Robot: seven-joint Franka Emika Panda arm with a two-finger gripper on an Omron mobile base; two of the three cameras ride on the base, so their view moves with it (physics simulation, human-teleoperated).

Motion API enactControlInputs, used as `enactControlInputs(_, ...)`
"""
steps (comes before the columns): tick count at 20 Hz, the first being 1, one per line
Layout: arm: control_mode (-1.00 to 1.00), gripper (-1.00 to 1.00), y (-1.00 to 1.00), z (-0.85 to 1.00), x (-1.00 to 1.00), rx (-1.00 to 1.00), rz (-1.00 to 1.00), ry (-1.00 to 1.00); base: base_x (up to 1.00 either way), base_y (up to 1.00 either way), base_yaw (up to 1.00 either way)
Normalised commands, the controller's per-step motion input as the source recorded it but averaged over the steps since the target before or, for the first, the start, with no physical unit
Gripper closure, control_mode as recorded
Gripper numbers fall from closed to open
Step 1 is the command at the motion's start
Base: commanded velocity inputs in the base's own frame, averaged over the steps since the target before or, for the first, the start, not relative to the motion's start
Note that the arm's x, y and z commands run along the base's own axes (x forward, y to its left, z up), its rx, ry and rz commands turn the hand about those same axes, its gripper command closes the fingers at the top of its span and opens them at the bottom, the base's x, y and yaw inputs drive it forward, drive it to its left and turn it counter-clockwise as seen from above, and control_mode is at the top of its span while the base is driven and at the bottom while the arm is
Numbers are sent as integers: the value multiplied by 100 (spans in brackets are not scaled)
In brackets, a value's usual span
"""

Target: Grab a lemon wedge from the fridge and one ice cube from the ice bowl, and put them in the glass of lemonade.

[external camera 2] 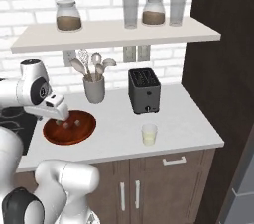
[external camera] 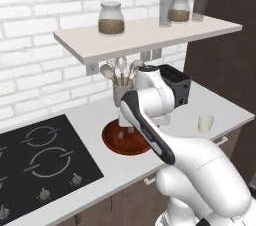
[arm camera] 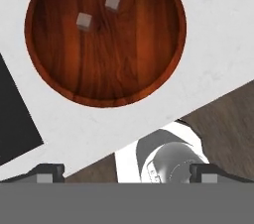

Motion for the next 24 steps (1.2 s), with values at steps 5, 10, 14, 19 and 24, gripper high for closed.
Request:
enactControlInputs(5, -100, -100, 14, -46, 42, 0, 0, 0, 0, 0, 0)
enactControlInputs(10, -100, -100, 29, -43, 52, 0, 0, 0, 0, 0, 0)
enactControlInputs(14, -100, -100, 26, -30, 53, 0, 0, 0, 0, 0, 0)
enactControlInputs(19, -100, -100, 3, -27, 46, 0, 0, 0, 0, 0, 0)
enactControlInputs(24, -100, -100, 1, -28, 38, 0, 0, 0, 0, 0, 0)
